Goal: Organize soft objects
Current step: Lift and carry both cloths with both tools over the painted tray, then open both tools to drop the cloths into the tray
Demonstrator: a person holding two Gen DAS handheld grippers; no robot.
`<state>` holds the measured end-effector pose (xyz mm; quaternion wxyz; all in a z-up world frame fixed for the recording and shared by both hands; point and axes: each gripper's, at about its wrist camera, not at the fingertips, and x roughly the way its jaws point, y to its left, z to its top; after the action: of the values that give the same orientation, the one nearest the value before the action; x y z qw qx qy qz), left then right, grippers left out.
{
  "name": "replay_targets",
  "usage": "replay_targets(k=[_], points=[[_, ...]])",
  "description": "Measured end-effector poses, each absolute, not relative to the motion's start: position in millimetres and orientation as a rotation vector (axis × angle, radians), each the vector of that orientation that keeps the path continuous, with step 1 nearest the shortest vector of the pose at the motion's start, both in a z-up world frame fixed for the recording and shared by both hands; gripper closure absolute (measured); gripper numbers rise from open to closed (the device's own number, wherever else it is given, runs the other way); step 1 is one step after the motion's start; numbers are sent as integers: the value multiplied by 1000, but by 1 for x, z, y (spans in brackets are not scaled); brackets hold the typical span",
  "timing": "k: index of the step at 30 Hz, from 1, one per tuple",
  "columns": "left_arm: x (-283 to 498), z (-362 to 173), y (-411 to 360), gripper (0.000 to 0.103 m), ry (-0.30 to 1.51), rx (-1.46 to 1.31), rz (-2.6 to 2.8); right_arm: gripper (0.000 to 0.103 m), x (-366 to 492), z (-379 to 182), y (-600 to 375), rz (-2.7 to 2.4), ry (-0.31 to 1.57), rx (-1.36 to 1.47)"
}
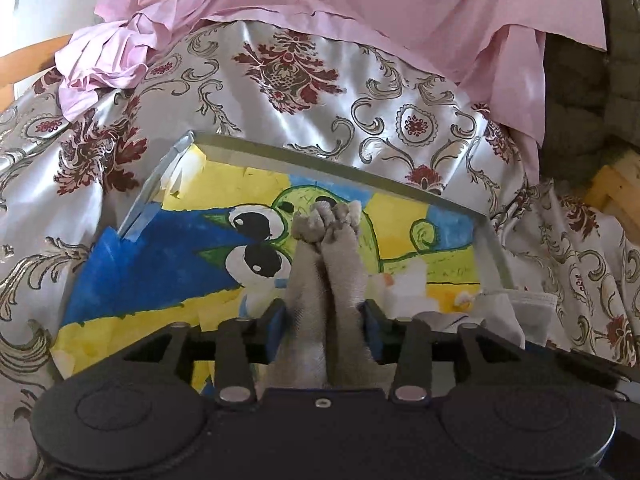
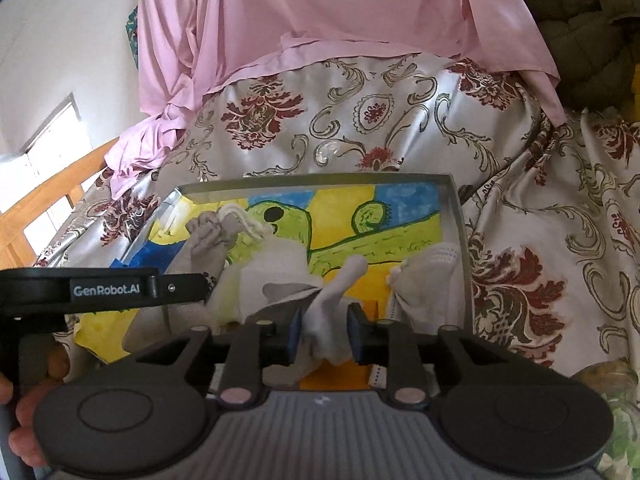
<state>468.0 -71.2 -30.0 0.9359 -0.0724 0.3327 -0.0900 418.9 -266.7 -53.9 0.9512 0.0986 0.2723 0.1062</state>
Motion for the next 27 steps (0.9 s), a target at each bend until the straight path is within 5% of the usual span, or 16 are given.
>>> replay_targets(k=[5, 13, 27], points=[[459, -24, -71, 45, 661, -152, -186, 48, 415, -49, -271, 205, 546, 205], [429, 5, -64, 25, 578, -147, -163, 31, 394, -19, -276, 186, 495, 188], [323, 56, -36, 7, 371, -161, -43, 3, 310, 40, -284, 212, 363, 252]])
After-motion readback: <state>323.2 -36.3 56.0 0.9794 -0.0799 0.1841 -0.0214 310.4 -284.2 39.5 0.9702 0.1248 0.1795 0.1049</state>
